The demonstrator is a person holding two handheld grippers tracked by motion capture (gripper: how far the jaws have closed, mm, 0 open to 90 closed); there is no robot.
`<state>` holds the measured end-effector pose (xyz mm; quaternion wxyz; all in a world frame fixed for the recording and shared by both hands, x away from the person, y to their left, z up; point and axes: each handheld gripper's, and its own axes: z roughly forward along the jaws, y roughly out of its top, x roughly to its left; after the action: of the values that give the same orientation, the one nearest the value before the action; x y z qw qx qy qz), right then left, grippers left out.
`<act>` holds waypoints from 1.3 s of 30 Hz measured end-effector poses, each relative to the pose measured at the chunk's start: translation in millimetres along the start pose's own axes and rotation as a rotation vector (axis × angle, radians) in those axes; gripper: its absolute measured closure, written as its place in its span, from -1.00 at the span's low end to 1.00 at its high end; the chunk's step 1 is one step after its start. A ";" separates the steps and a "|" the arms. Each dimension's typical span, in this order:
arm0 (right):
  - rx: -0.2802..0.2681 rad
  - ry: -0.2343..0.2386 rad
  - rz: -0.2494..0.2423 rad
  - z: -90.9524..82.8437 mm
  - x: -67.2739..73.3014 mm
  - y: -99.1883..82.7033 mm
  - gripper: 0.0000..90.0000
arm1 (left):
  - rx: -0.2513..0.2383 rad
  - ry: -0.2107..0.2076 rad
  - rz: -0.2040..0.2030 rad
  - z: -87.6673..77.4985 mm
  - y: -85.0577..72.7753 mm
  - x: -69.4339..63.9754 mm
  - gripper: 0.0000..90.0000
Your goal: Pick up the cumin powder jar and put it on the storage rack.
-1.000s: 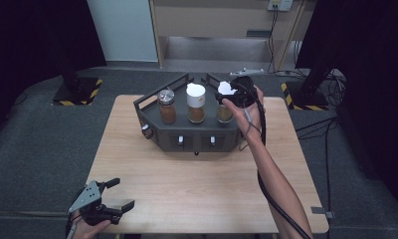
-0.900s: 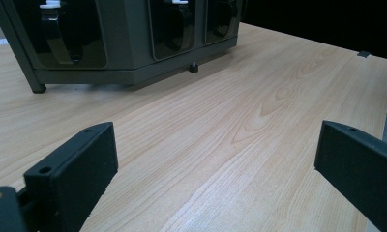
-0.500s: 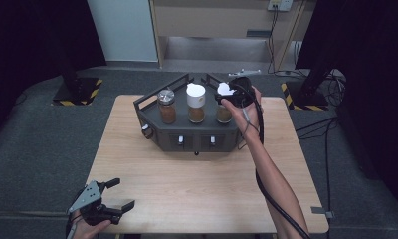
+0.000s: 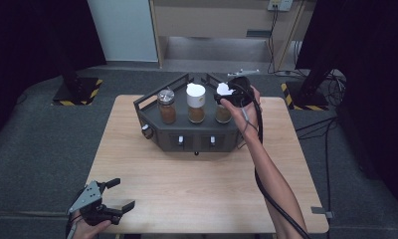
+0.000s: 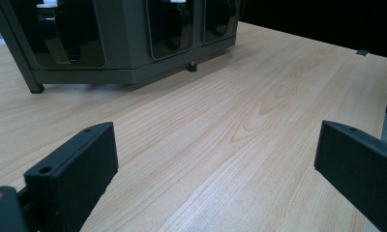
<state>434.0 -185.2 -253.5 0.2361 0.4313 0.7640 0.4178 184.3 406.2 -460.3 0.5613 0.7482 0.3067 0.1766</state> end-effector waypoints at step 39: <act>-0.187 0.030 -0.068 -84.2 -7.3 -16.3 -0.82 | 0.000 0.005 -0.001 0.7 0.7 -0.4 -0.99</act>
<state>369.5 -232.6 -221.8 0.2780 0.3748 0.7393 0.4854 184.6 405.3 -459.8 0.5604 0.7476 0.3086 0.1782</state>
